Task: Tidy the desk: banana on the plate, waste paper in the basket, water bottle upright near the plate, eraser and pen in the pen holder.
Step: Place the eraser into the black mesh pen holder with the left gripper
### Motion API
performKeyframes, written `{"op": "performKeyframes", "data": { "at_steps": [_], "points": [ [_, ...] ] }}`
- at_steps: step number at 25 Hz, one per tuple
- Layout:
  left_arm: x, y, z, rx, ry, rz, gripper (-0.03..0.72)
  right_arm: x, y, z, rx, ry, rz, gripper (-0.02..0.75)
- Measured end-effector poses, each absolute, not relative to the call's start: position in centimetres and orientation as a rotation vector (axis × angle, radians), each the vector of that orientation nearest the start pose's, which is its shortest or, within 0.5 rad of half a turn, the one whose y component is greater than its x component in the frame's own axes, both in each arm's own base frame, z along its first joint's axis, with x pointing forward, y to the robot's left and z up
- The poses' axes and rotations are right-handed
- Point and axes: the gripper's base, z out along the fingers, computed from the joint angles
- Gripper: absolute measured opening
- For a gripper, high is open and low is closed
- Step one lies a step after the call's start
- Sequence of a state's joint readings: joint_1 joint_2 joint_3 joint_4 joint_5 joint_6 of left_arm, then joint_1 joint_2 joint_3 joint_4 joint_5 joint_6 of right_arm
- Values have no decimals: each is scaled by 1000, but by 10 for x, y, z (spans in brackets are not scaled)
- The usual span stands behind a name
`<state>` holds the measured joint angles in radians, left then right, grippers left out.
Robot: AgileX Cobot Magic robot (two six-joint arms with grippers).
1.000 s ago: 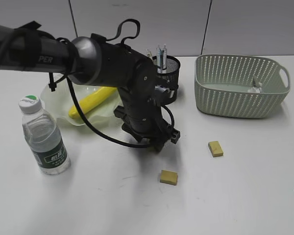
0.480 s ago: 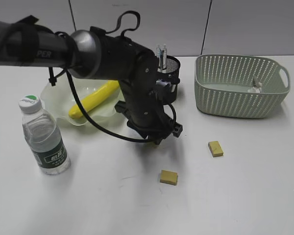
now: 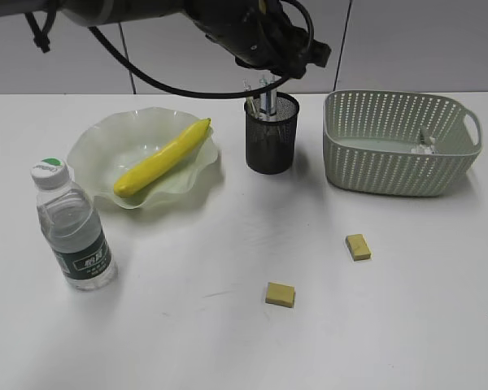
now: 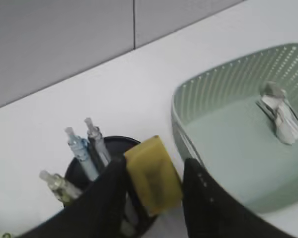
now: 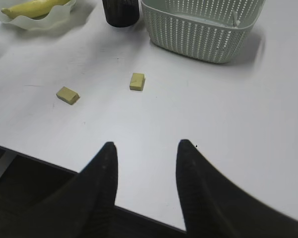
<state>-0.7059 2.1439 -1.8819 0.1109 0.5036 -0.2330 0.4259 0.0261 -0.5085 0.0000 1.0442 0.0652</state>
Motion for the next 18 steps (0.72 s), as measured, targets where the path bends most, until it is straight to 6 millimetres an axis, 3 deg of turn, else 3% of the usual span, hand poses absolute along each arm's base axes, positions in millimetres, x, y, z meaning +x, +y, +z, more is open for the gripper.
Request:
{"op": "performKeyframes", "data": {
  "at_steps": [8, 13, 18],
  "points": [
    [423, -317, 222, 553, 2160, -385, 294, -1, 0, 281, -369, 2026, 306, 320],
    [428, -318, 224, 538, 2097, -412, 448, -1, 0, 281, -369, 2026, 306, 320],
    [424, -314, 226, 547, 2160, -382, 472, -1, 0, 281, -369, 2026, 306, 320]
  ]
}}
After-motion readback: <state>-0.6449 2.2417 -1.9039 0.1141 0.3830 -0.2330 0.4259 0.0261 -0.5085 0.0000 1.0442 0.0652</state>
